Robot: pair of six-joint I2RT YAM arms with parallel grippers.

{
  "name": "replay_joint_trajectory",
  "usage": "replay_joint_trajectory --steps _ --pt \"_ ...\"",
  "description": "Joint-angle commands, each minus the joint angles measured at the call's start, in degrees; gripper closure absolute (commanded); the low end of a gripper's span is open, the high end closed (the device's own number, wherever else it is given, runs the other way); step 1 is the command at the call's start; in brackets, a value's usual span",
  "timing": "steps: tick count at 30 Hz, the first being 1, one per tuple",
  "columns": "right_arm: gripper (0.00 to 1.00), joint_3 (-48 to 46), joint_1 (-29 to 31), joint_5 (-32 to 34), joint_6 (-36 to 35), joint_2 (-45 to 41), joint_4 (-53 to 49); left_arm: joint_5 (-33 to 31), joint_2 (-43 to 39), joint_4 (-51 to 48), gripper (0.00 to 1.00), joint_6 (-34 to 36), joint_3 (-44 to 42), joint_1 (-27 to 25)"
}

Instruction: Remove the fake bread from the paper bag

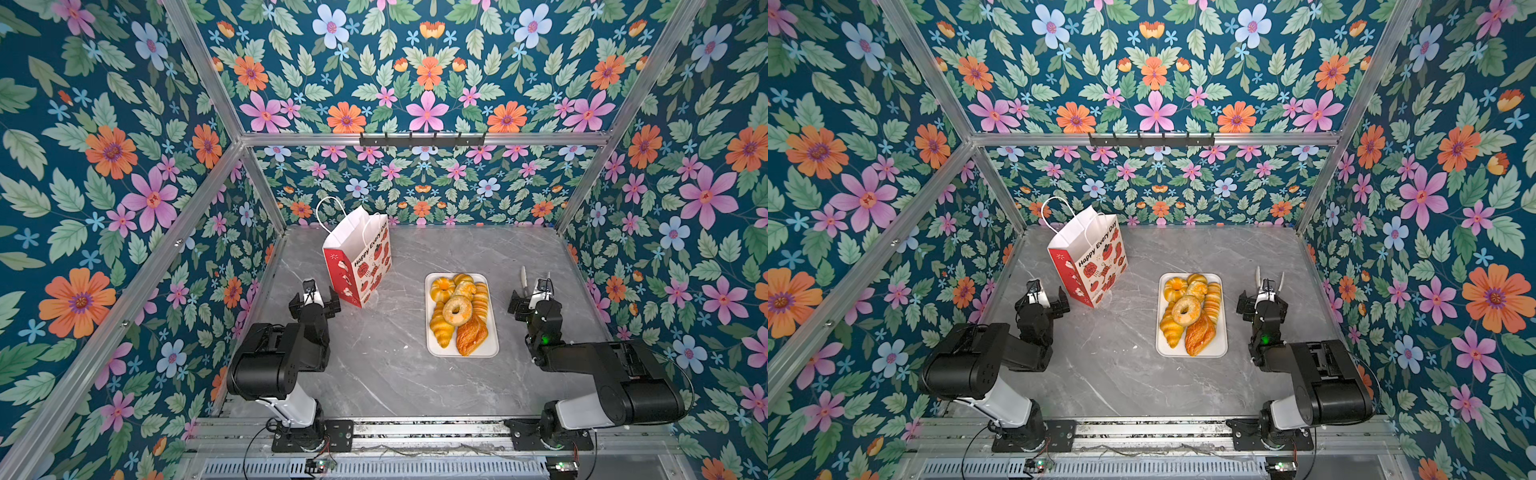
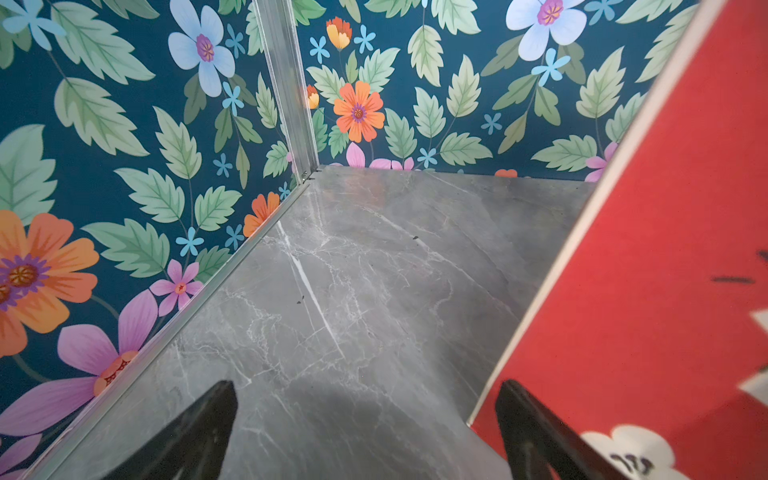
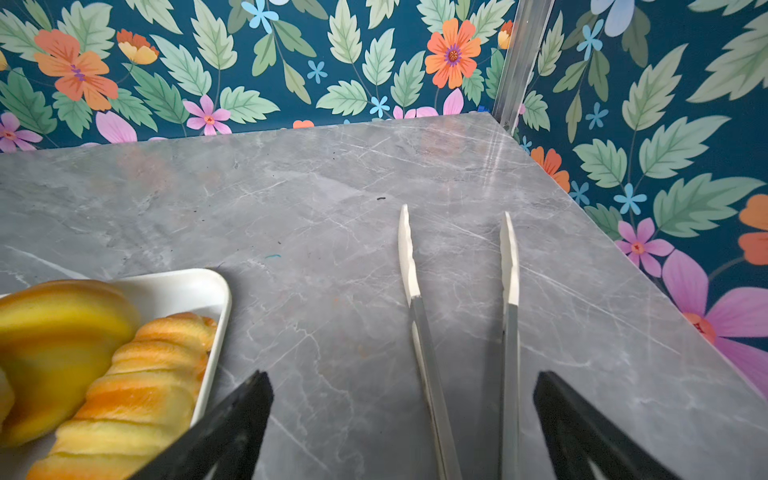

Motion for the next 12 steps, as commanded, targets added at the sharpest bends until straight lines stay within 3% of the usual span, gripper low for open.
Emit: replay_joint_trajectory --steps 1,12 --pt "0.01 0.27 0.04 0.05 0.1 -0.02 0.87 0.02 0.0 2.01 0.0 -0.28 0.14 0.01" --pt "0.01 0.26 0.05 0.05 0.09 -0.02 0.79 0.15 0.04 2.0 0.0 -0.26 0.16 0.01"
